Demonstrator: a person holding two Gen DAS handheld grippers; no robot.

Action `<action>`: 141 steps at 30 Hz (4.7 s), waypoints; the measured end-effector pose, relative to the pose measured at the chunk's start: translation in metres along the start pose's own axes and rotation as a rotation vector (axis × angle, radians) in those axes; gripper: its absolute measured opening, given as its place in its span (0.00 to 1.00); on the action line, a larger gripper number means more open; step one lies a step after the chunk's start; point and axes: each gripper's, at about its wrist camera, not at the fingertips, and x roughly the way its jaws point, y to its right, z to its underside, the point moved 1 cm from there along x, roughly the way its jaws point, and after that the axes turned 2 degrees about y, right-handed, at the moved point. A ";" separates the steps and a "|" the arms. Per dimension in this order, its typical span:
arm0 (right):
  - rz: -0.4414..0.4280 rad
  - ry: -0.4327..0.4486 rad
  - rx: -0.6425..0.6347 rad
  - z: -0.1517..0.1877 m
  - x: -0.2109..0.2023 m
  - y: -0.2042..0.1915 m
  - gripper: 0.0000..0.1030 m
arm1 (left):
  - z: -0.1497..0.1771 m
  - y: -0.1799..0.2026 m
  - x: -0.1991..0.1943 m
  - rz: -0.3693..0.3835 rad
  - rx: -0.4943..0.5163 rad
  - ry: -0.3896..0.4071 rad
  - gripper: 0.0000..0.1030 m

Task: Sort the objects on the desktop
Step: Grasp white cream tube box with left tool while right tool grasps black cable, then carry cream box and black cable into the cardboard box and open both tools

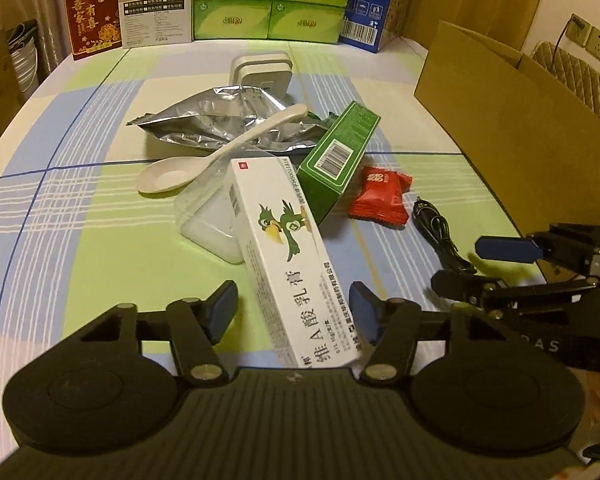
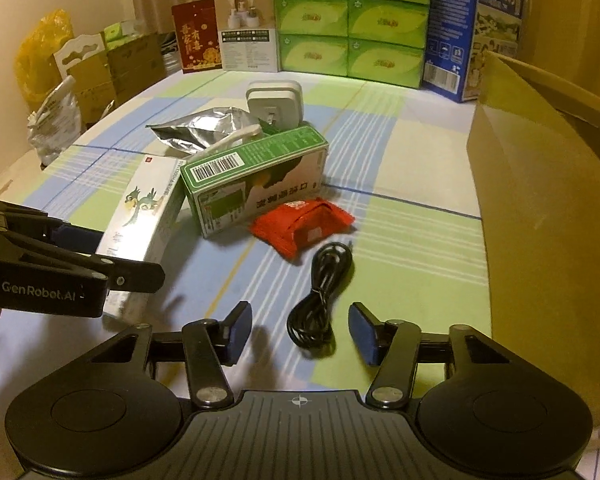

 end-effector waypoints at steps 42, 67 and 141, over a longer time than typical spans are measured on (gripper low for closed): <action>0.009 0.027 0.088 0.039 -0.029 -0.016 0.42 | 0.045 0.010 -0.045 -0.002 -0.031 0.018 0.38; 0.038 0.038 0.032 0.034 -0.025 -0.023 0.16 | 0.041 0.018 -0.021 -0.047 0.031 -0.004 0.32; 0.270 0.318 0.200 -0.038 -0.217 0.126 0.12 | -0.073 0.185 -0.100 0.194 0.097 0.194 0.32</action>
